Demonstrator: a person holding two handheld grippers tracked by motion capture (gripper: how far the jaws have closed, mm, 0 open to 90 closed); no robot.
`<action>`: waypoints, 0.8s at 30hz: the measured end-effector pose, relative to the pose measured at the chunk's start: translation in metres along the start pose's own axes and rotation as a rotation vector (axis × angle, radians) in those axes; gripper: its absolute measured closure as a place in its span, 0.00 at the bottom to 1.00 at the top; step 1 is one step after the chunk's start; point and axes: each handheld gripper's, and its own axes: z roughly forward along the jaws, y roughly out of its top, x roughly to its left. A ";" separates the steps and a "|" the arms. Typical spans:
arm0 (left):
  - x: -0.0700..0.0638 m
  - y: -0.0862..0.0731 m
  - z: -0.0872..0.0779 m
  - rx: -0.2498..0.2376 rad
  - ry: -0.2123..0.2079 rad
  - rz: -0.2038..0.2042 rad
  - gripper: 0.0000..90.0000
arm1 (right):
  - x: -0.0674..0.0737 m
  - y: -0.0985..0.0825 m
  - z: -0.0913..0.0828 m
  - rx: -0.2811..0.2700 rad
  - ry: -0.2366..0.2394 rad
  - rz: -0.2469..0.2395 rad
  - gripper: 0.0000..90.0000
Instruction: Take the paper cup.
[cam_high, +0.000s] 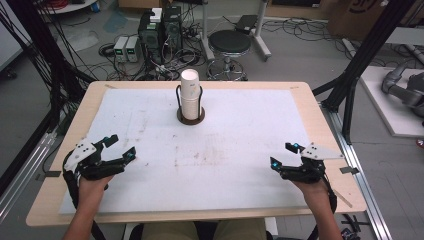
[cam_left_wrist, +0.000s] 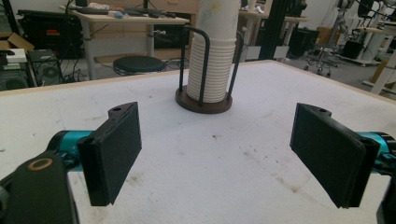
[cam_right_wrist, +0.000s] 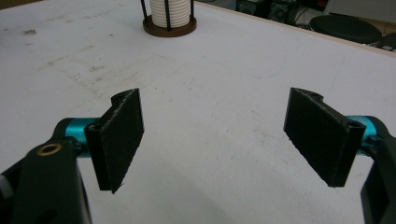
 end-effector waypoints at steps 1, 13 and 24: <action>0.000 0.000 0.000 -0.001 -0.002 -0.001 0.18 | 0.000 0.000 0.000 0.000 0.001 0.001 0.23; 0.000 -0.001 0.005 0.005 -0.017 -0.002 0.18 | 0.000 -0.001 -0.001 0.000 0.003 0.001 0.23; 0.003 -0.003 0.013 0.035 -0.014 -0.010 0.18 | -0.003 -0.003 0.000 0.012 0.010 0.005 0.23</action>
